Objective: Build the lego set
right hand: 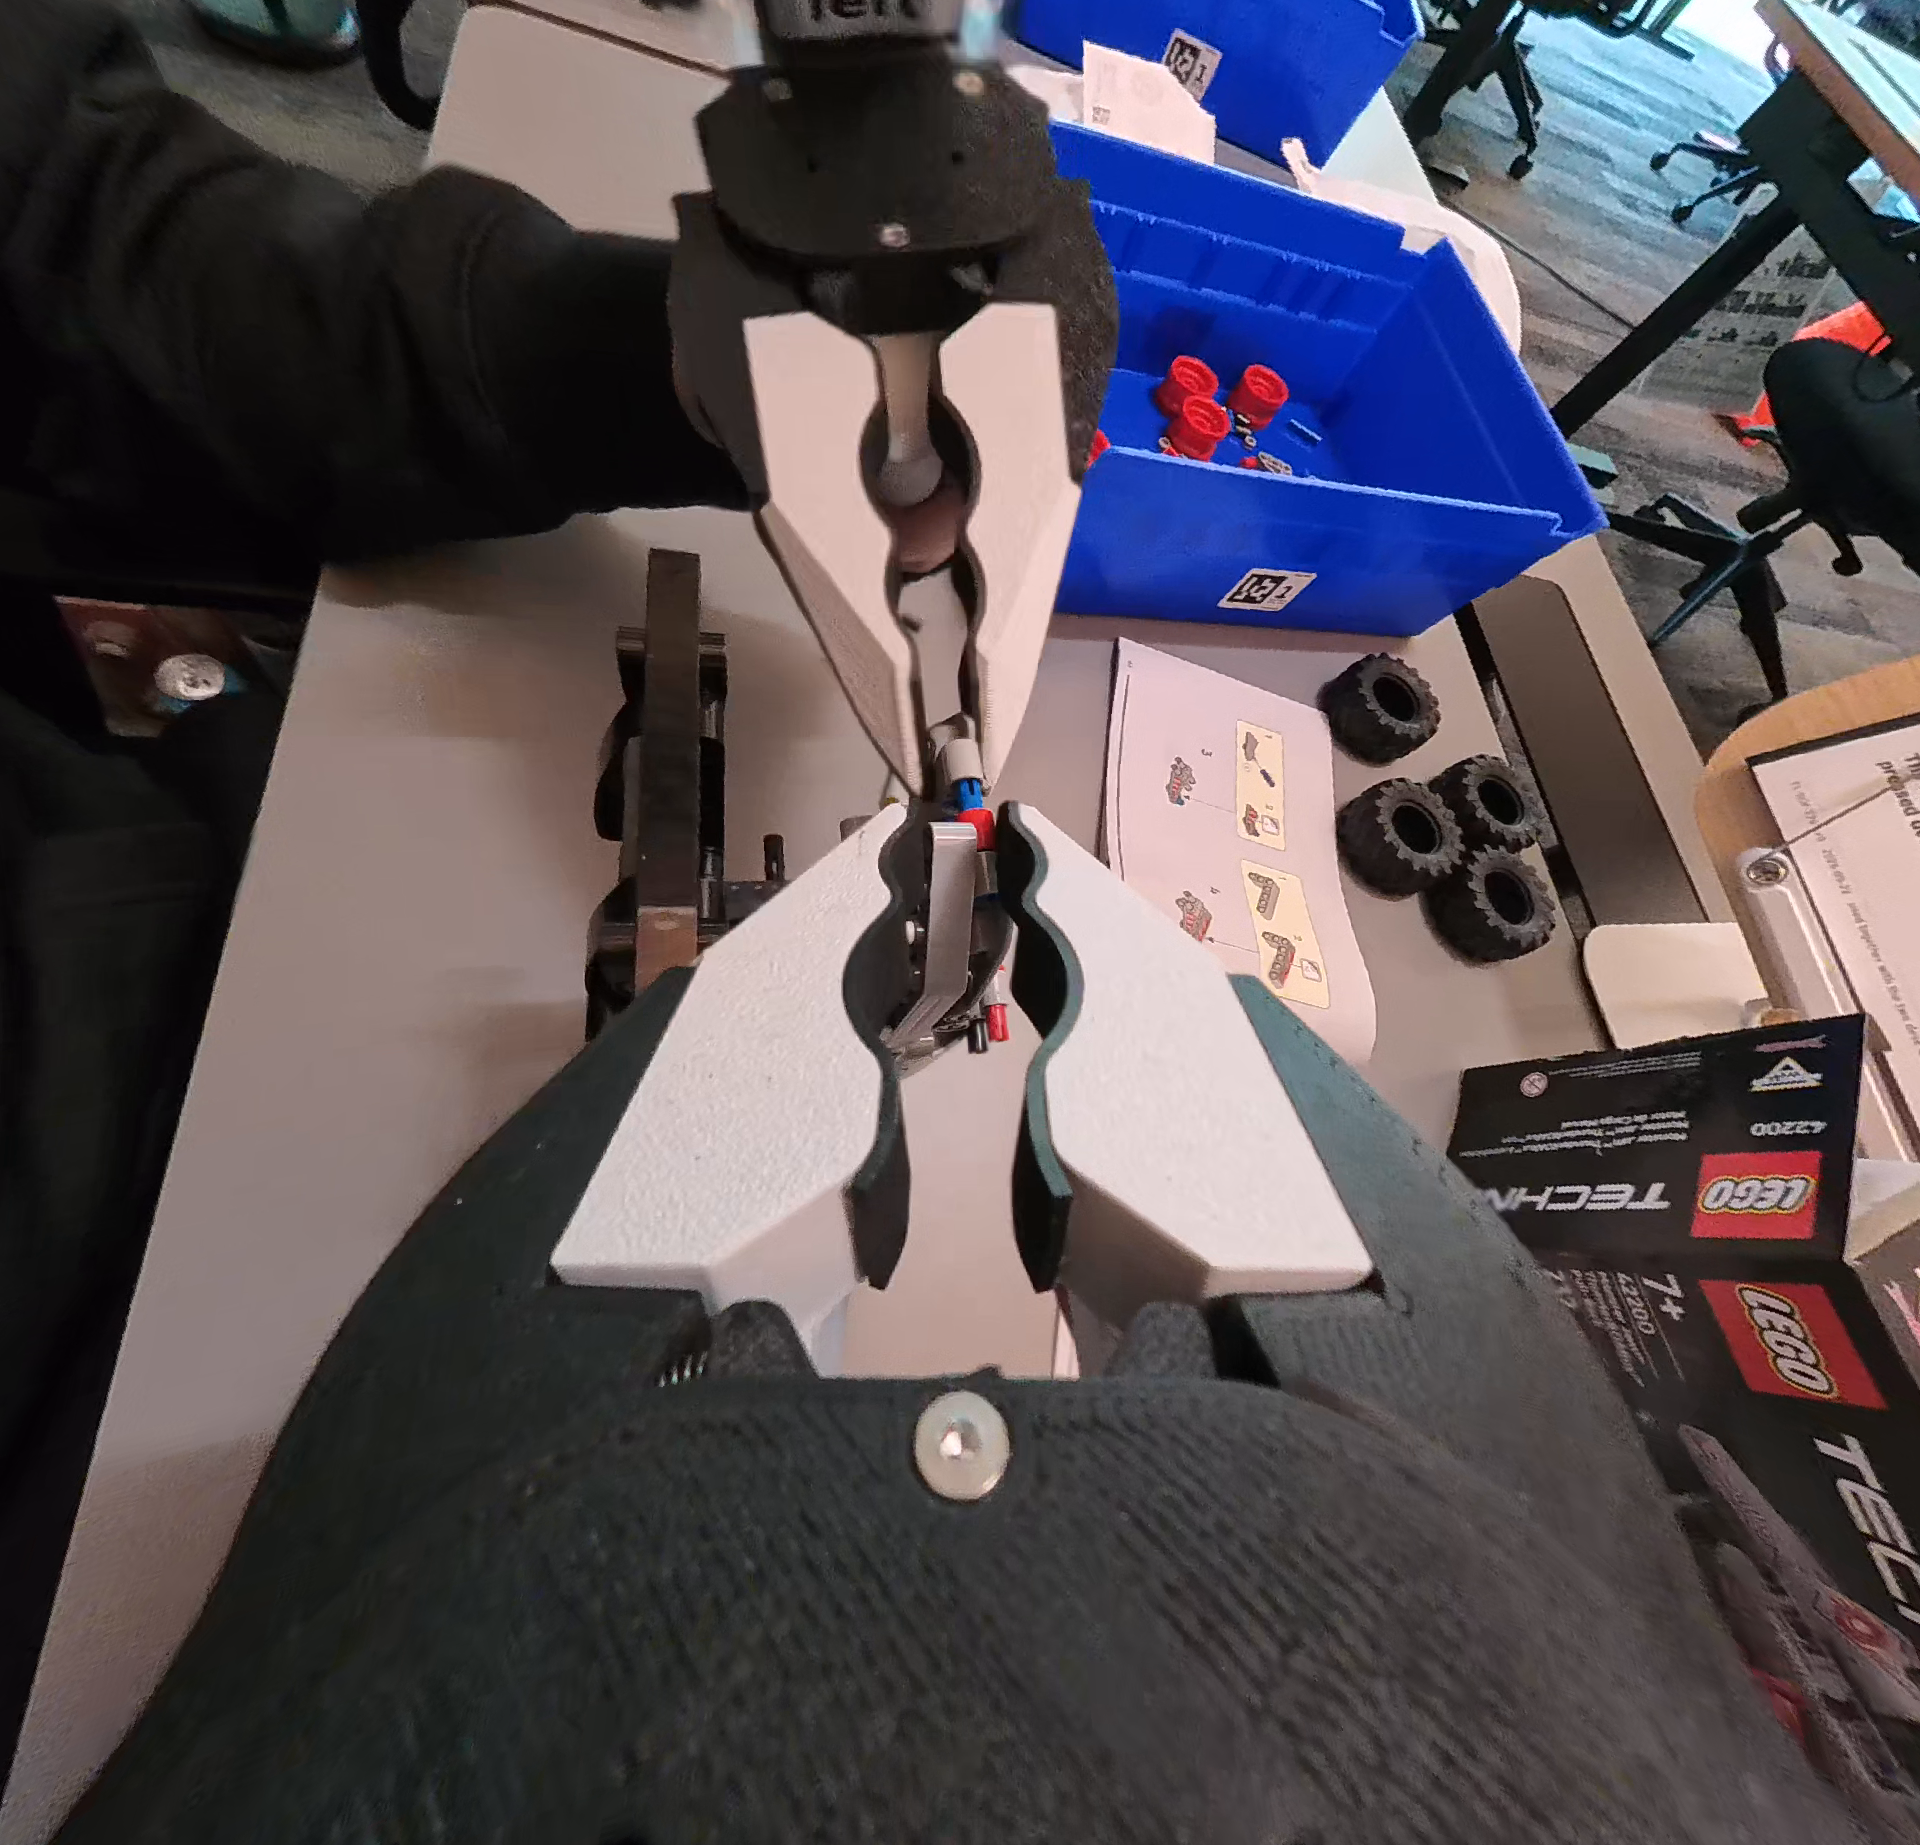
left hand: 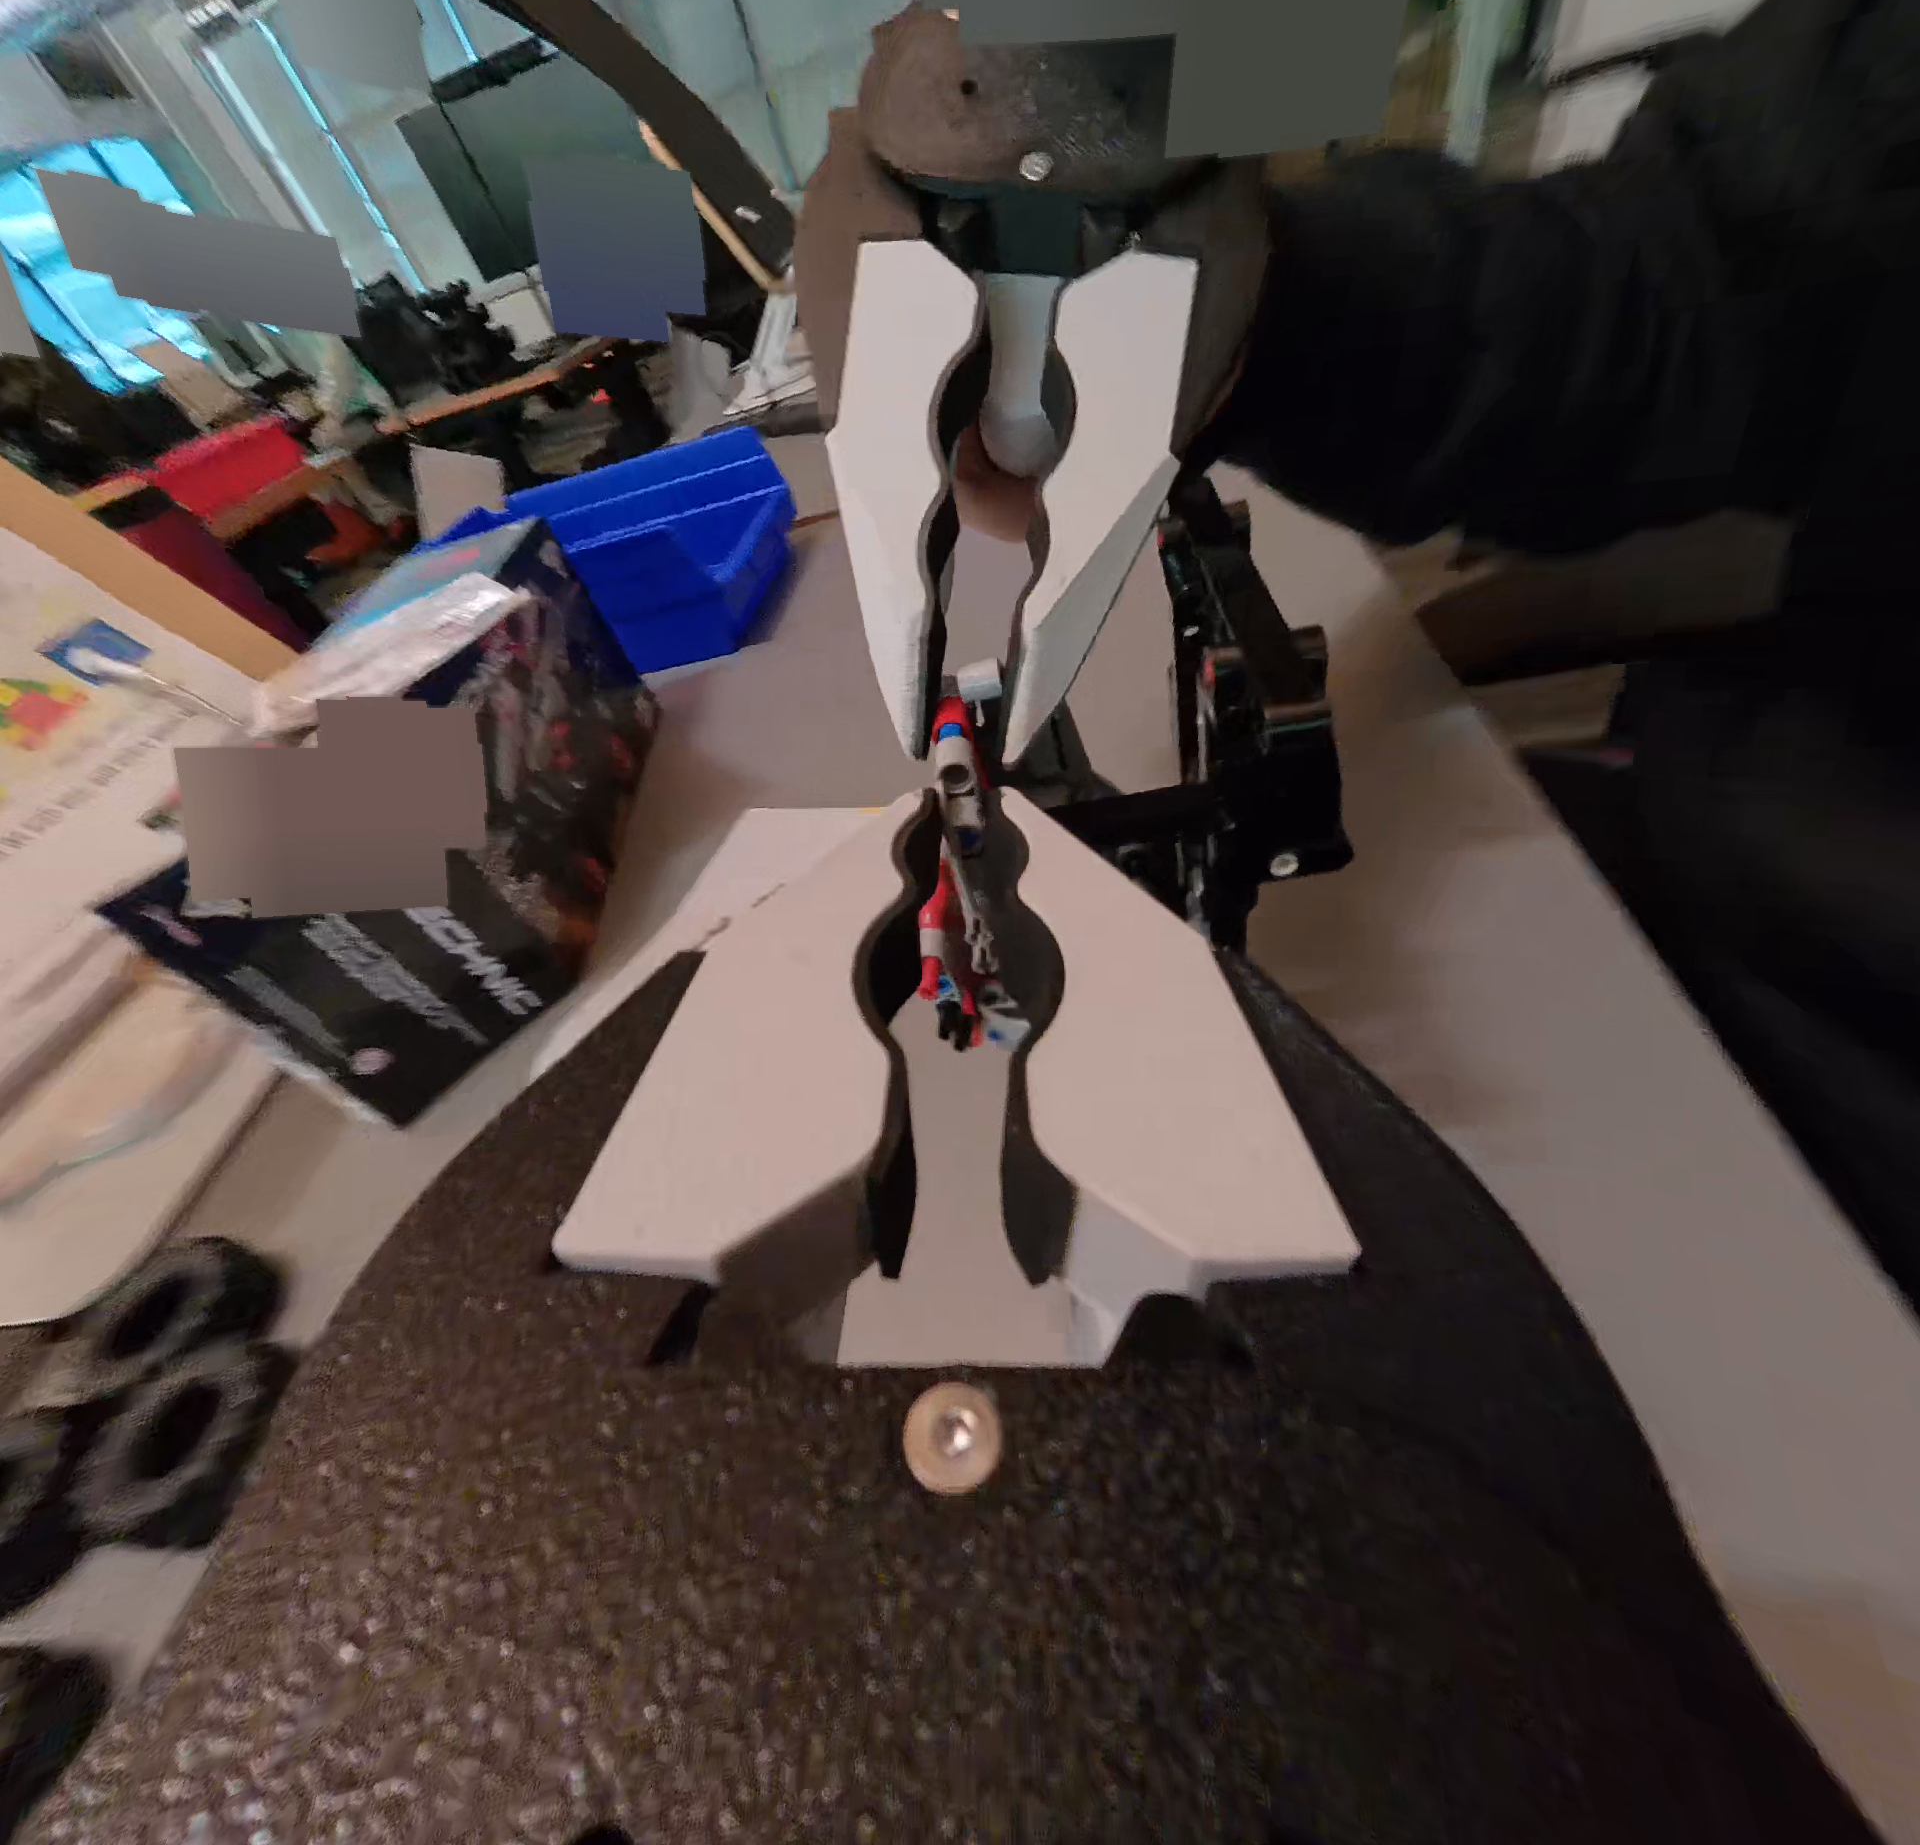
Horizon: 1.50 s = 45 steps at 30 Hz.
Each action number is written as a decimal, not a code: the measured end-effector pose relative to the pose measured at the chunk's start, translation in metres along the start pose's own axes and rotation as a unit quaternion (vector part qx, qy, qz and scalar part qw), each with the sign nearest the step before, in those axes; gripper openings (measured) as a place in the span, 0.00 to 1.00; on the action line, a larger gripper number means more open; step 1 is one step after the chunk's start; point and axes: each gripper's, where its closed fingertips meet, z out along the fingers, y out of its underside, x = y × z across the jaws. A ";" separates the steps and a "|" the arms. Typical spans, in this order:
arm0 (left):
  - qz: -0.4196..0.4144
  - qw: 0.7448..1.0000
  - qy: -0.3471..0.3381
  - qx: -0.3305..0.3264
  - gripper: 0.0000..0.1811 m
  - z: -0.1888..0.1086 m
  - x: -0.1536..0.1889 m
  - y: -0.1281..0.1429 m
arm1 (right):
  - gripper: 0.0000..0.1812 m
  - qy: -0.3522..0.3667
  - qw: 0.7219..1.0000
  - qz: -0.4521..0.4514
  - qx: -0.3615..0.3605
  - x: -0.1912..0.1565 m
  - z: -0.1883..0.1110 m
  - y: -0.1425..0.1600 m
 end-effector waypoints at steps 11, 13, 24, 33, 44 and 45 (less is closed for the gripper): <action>-0.046 0.998 0.014 0.045 0.03 -0.005 -0.001 -0.001 | 0.07 0.011 1.000 -0.013 -0.003 0.000 0.003 -0.003; -0.050 0.997 0.011 0.052 0.05 -0.007 -0.003 -0.004 | 0.07 0.010 1.000 -0.015 -0.006 0.000 0.004 -0.004; -0.025 0.999 0.006 0.030 0.02 -0.007 -0.002 -0.004 | 0.07 0.015 0.999 -0.029 -0.028 0.000 0.005 -0.002; -0.053 0.998 0.007 -0.012 0.02 -0.007 -0.004 -0.001 | 0.07 0.000 0.997 -0.045 -0.059 0.001 0.008 -0.001; -0.045 0.999 0.010 -0.004 0.02 -0.007 -0.002 -0.004 | 0.09 0.027 0.996 -0.077 -0.047 0.003 0.003 -0.006; -0.044 0.999 0.009 -0.005 0.02 -0.006 -0.002 -0.004 | 0.10 0.035 0.994 -0.084 -0.052 0.005 0.003 -0.005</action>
